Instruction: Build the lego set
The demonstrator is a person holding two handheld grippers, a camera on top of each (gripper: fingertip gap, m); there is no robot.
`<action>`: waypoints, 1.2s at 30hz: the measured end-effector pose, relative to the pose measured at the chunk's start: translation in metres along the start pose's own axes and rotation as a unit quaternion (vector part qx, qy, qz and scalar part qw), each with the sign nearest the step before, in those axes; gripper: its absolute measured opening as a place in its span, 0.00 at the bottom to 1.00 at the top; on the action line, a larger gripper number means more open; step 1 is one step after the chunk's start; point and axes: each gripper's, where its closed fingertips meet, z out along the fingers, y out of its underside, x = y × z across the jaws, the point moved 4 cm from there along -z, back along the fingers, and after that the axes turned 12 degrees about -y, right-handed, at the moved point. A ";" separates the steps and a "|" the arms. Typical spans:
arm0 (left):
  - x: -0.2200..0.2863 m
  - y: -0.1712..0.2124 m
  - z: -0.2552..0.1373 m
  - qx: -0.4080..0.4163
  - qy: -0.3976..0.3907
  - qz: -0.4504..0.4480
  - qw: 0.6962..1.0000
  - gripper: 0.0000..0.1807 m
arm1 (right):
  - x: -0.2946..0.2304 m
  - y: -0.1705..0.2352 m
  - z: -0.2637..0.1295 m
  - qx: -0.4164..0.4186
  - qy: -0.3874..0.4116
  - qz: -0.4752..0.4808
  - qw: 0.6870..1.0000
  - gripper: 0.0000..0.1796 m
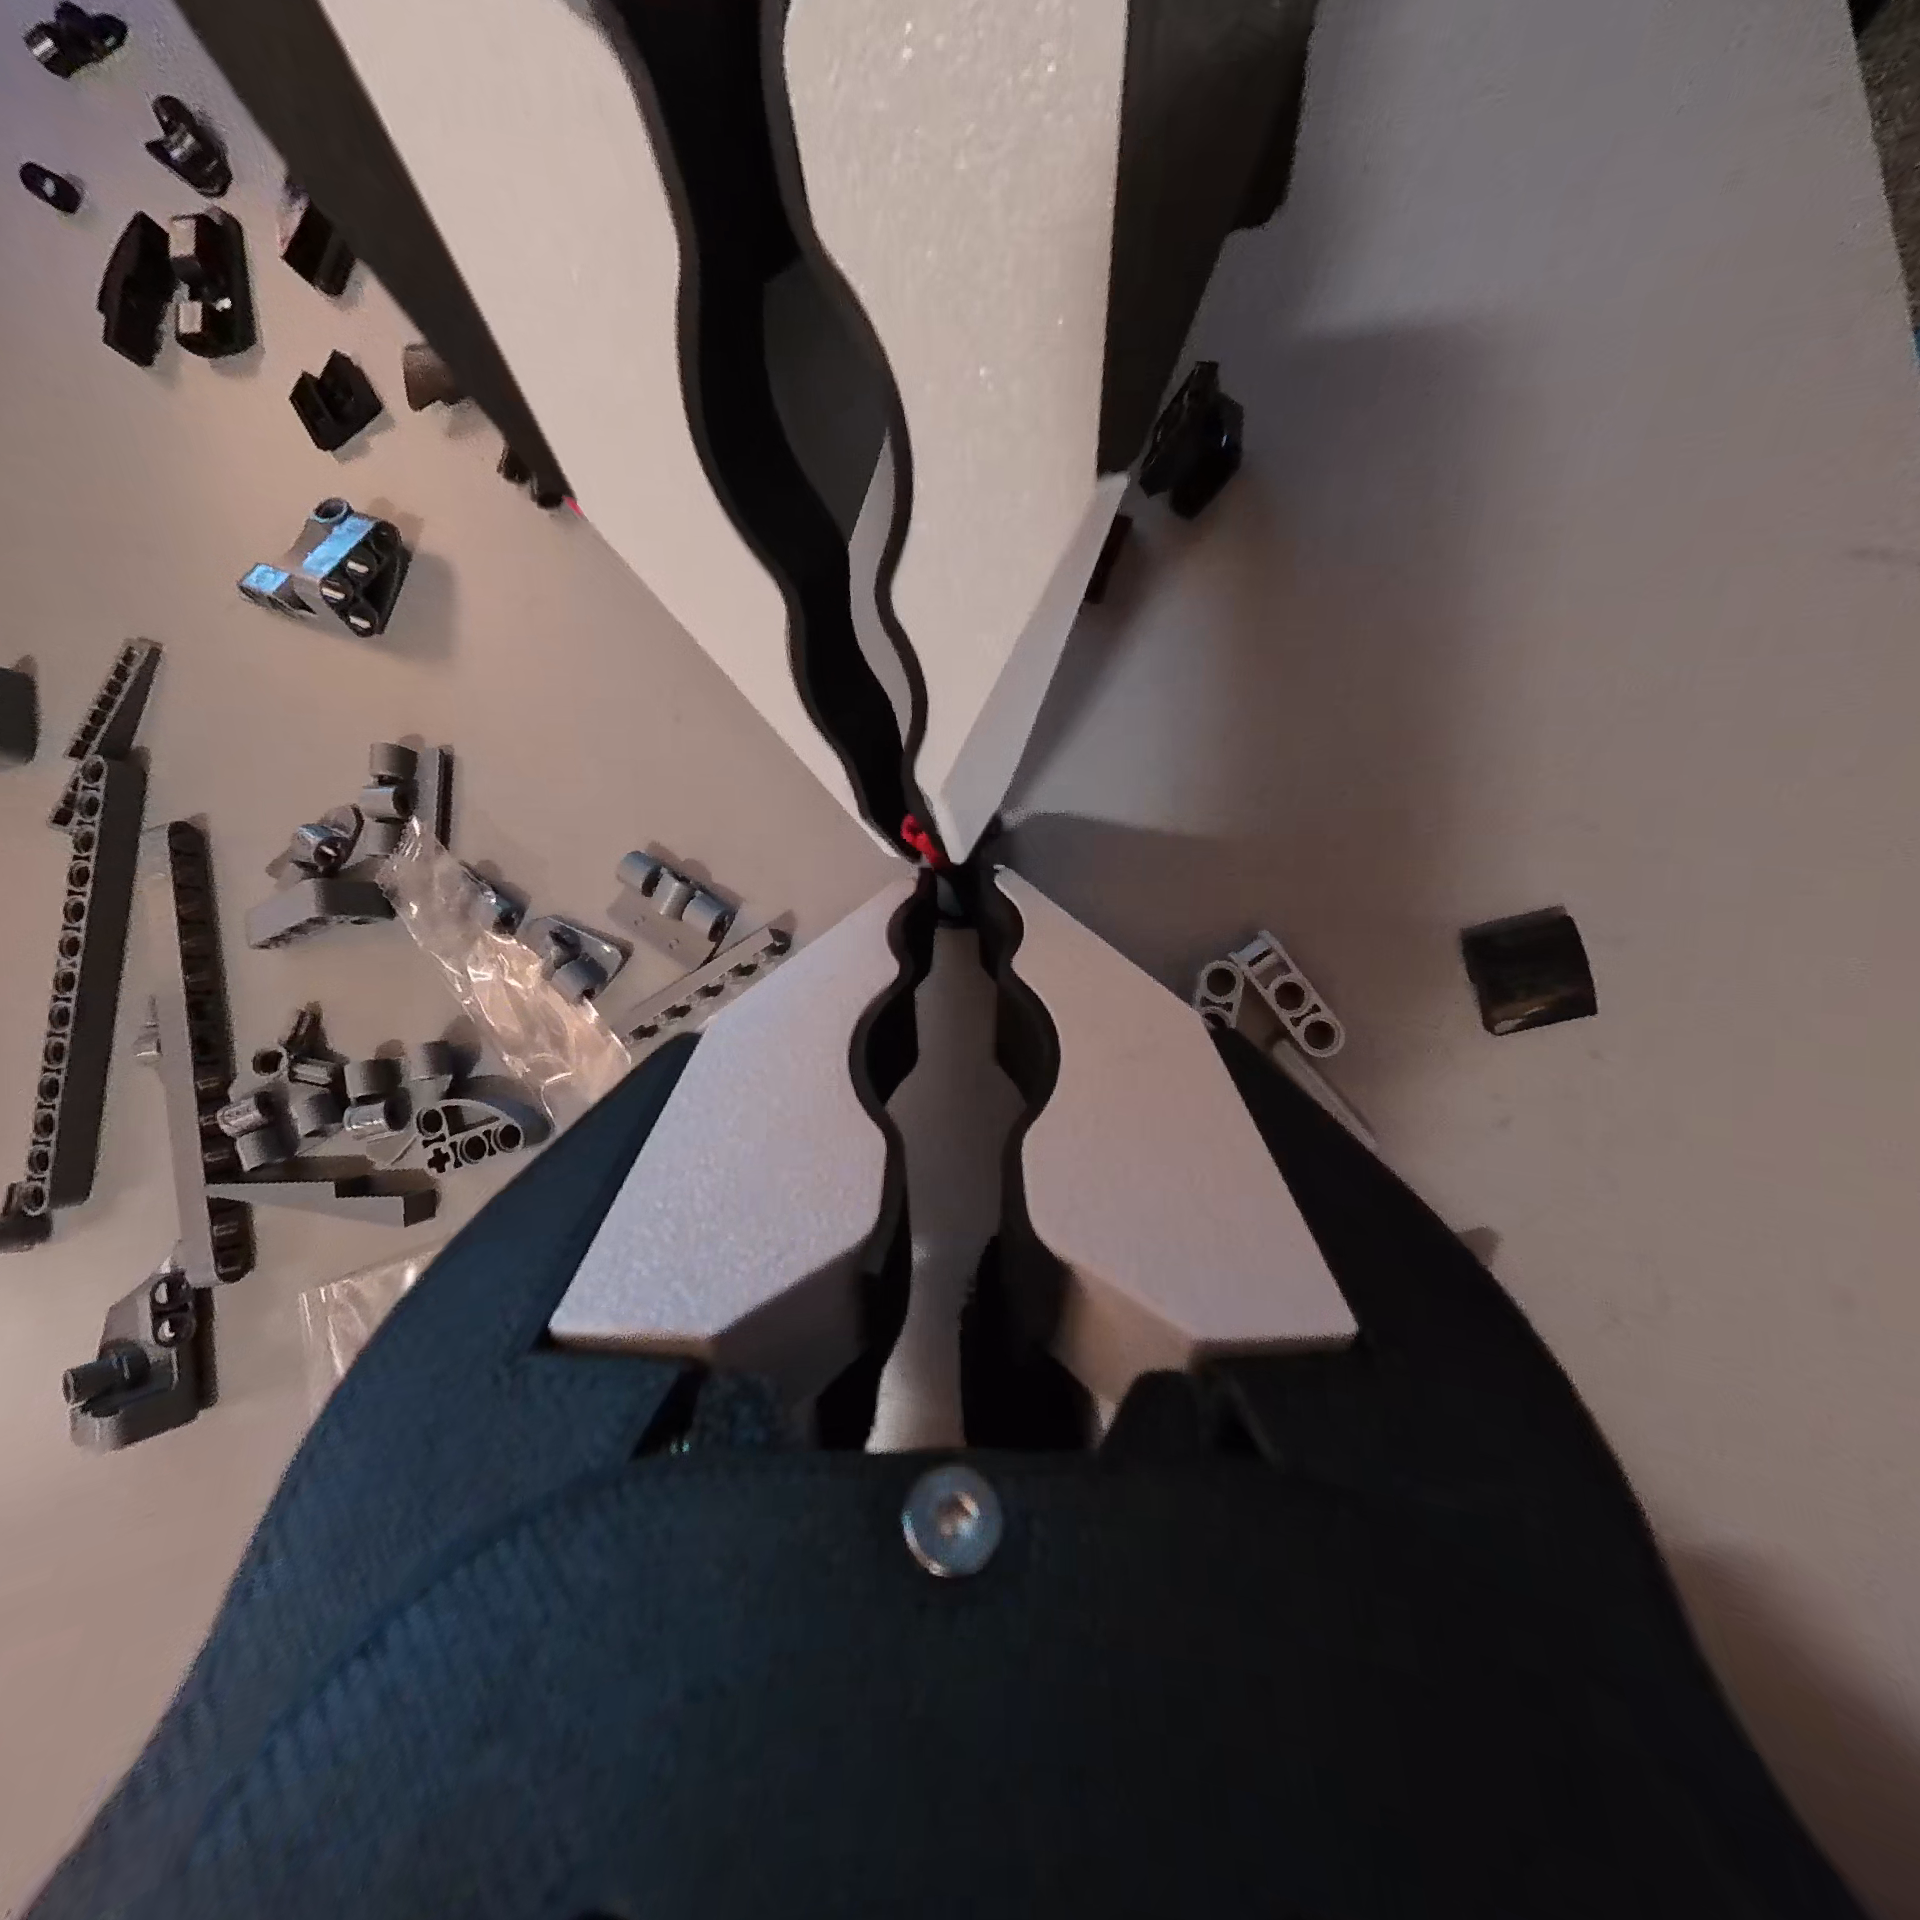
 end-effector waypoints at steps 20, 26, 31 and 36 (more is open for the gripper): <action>0.000 -0.001 -0.001 0.009 -0.001 -0.011 1.000 0.03 | -0.002 0.002 -0.001 0.027 0.002 0.005 1.000 0.01; 0.000 -0.007 -0.010 -0.004 0.008 0.007 1.000 0.03 | -0.009 -0.003 -0.006 0.040 0.002 -0.006 0.999 0.01; 0.003 -0.006 -0.009 -0.016 0.014 0.015 1.000 0.03 | -0.012 -0.001 -0.003 0.036 0.013 -0.023 0.999 0.00; 0.005 -0.001 -0.004 -0.016 0.026 0.009 0.999 0.03 | -0.010 0.003 0.003 0.032 0.008 -0.024 0.999 0.00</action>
